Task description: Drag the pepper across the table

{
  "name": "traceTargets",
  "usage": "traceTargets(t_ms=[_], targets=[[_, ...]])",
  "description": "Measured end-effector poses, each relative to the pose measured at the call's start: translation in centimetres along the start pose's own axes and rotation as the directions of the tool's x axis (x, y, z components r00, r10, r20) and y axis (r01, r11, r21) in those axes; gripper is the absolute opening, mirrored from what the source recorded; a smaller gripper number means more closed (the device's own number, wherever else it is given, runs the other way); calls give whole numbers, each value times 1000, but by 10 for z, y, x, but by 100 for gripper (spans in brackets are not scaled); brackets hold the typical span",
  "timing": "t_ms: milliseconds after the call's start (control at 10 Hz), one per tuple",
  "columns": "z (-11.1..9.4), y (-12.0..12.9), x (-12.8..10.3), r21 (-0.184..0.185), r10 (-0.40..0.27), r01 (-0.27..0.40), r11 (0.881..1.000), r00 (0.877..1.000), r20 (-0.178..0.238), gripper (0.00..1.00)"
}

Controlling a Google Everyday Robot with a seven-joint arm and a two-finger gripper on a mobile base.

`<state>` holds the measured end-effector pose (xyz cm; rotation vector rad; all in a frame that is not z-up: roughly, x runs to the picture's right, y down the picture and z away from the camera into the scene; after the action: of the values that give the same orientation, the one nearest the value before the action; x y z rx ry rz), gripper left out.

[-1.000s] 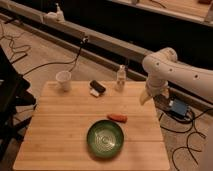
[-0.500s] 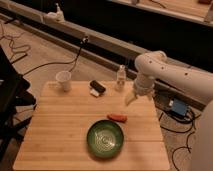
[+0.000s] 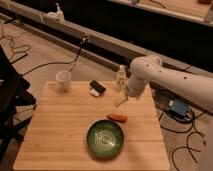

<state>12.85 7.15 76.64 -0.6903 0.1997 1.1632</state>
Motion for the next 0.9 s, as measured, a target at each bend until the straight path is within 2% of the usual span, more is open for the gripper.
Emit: traceTargets(t_ms=[300,500,900], targets=[[3,0,-1,1,-3,3,1000,1000,-2,80],[17,6,-6,4,-16,16,1000,1000,-13,80],[63,17,-9,8,-32,33,999,997,-65,80]])
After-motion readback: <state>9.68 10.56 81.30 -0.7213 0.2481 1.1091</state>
